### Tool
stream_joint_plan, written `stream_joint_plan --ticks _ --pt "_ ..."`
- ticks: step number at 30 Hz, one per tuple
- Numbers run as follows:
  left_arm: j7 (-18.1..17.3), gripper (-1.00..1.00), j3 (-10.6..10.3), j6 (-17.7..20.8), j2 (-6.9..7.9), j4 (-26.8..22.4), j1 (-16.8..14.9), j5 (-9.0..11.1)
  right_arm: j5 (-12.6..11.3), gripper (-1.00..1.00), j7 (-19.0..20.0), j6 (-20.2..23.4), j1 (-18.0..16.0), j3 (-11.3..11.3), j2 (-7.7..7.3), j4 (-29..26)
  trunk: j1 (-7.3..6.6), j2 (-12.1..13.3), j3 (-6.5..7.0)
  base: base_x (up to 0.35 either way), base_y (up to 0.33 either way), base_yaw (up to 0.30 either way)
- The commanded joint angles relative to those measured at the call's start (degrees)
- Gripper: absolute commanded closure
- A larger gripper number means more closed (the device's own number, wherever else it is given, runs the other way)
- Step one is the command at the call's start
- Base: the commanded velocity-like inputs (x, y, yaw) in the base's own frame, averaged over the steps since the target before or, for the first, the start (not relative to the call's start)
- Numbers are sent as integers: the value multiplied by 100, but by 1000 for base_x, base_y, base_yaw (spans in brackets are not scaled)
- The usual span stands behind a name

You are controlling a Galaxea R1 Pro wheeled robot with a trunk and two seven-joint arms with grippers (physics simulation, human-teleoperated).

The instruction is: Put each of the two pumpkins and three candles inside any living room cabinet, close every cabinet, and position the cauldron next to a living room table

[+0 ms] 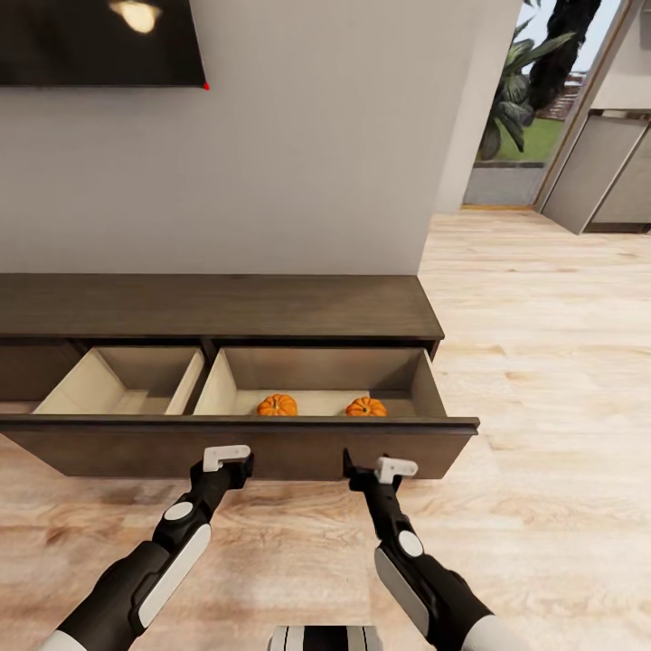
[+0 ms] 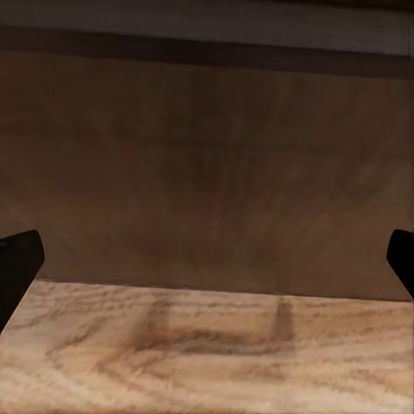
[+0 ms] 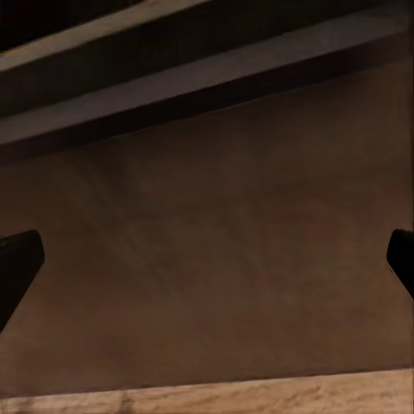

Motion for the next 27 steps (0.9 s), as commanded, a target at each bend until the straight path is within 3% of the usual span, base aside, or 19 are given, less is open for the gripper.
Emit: stream_joint_plan --ticks 1,27 --pt "51 -100 -25 13 5 -10 -5 44 -47 -100 59 -29 -6 -25 -7 3 -1 -2 -4 17 0 0" --pt "44 -100 -21 20 -1 -10 -5 47 -47 -100 139 -25 -6 -85 0 2 -1 -2 -4 69 25 0"
